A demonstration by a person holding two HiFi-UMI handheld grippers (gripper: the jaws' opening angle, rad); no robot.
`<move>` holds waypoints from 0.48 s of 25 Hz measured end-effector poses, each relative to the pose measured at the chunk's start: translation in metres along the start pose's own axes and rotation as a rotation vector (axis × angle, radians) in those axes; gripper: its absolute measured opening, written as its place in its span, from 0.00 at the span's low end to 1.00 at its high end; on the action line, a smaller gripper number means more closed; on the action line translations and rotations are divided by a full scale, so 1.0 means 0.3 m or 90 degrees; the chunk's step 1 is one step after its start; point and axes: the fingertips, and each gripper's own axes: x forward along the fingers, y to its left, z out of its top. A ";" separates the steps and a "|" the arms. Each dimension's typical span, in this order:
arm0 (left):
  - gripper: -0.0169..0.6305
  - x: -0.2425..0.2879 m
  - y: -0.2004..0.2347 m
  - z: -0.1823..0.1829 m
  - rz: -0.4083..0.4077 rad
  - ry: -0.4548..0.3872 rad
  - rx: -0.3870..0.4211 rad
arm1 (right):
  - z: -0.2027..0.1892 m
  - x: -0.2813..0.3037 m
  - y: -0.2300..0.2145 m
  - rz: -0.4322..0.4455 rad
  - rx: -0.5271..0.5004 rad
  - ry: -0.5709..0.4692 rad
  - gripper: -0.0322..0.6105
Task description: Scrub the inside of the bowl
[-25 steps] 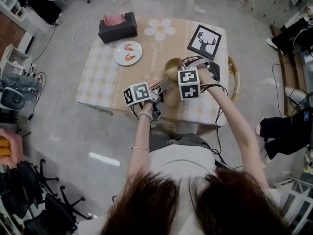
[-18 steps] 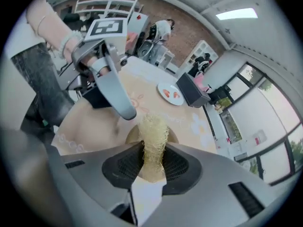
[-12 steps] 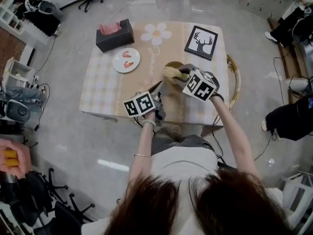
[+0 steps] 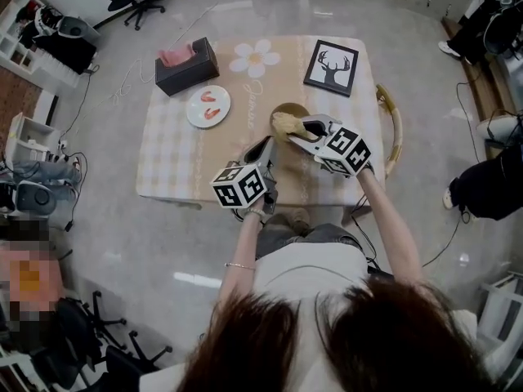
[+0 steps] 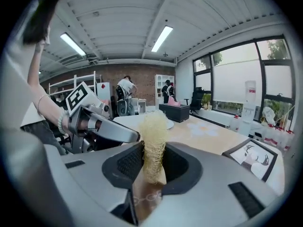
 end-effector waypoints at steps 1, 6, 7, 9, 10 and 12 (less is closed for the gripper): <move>0.07 -0.001 -0.002 0.002 0.002 -0.003 0.015 | 0.001 -0.005 0.002 0.002 0.011 -0.011 0.20; 0.07 -0.001 -0.019 0.017 0.000 -0.015 0.068 | 0.021 -0.019 0.009 0.009 0.039 -0.057 0.20; 0.07 -0.003 -0.024 0.023 0.000 -0.021 0.083 | 0.025 -0.020 0.012 0.009 0.042 -0.063 0.20; 0.06 -0.004 -0.033 0.038 0.001 -0.033 0.112 | 0.033 -0.025 0.011 0.008 0.047 -0.076 0.20; 0.06 -0.004 -0.036 0.044 0.001 -0.038 0.122 | 0.038 -0.028 0.010 0.006 0.050 -0.084 0.20; 0.06 -0.005 -0.039 0.053 0.000 -0.045 0.132 | 0.048 -0.035 0.008 0.004 0.058 -0.099 0.20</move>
